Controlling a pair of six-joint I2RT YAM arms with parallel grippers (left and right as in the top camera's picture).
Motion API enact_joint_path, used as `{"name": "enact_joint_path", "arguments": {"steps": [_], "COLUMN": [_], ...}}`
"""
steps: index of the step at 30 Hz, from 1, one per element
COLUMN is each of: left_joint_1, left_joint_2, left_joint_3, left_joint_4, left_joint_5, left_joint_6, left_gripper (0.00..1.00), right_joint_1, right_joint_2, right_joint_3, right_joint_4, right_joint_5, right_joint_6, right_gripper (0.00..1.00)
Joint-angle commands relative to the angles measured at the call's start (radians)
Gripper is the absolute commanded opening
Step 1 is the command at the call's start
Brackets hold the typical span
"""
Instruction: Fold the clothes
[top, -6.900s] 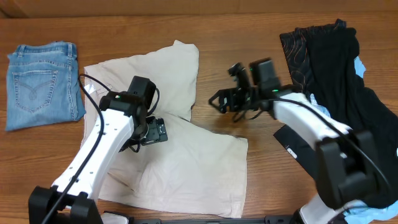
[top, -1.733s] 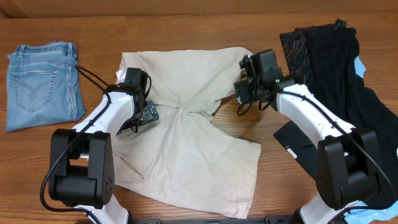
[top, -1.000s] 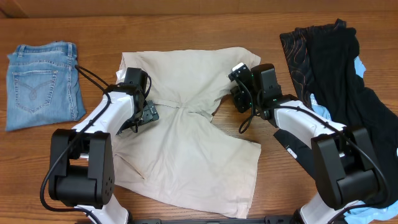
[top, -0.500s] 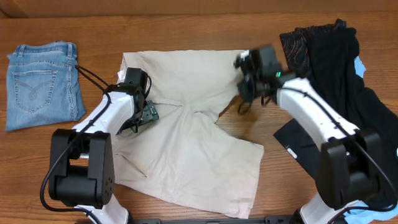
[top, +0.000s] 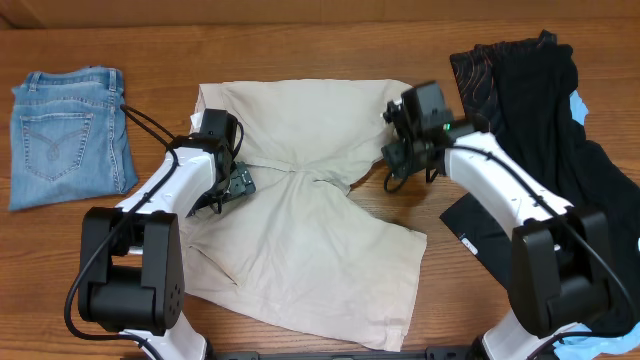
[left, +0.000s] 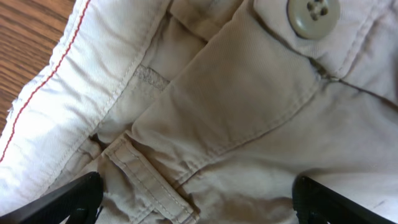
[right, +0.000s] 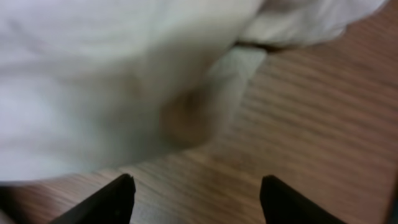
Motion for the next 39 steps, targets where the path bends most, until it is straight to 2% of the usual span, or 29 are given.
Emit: {"name": "enact_joint_path", "arguments": {"steps": [1,5,8,16,20,27,29,31,35,39], "left_joint_1": [0.005,0.005,0.005,0.005,0.005,0.005,0.005,0.005,0.005,0.005], "left_joint_2": [0.015,0.015,0.015,0.015,0.015,0.015,0.015,0.015,0.015,0.015], "left_joint_3": [0.009,0.009,0.009,0.009,0.009,0.009,0.009,0.009,0.009,0.009], "left_joint_4": [0.000,-0.005,-0.005,-0.005,-0.004,-0.004,-0.004,-0.004,-0.004,-0.005], "left_joint_5": [-0.005,-0.002,-0.002,-0.001,0.002,0.005,0.005,0.005,0.005,0.005], "left_joint_6": [0.013,0.013,0.013,0.013,0.012,0.009,0.009,0.009,0.009,0.009], "left_gripper": [1.00,1.00,1.00,1.00,1.00,1.00,1.00,1.00,1.00,1.00], "right_joint_1": [-0.007,-0.014,-0.028,-0.089,-0.100,-0.098,-0.097,-0.097,-0.098,-0.098], "right_joint_2": [0.002,0.003,0.010,0.096,0.113,0.113,0.113,0.113,0.112,0.057], "right_joint_3": [-0.114,-0.273,-0.329,-0.335,-0.335,-0.335,-0.335,-0.335,-0.333,-0.330], "right_joint_4": [0.178,0.513,0.650,0.755,0.811,0.924,0.927,0.926,0.927,0.892], "right_joint_5": [0.006,0.006,0.006,0.005,-0.058,-0.328,-0.336,-0.335,-0.316,-0.177], "right_joint_6": [0.001,-0.006,-0.011,-0.112,-0.141,-0.142,-0.142,-0.141,-0.129,-0.050], "right_gripper": [0.73,0.78,0.79,0.79,0.79,0.71,0.60,0.38,0.06,0.04]}}
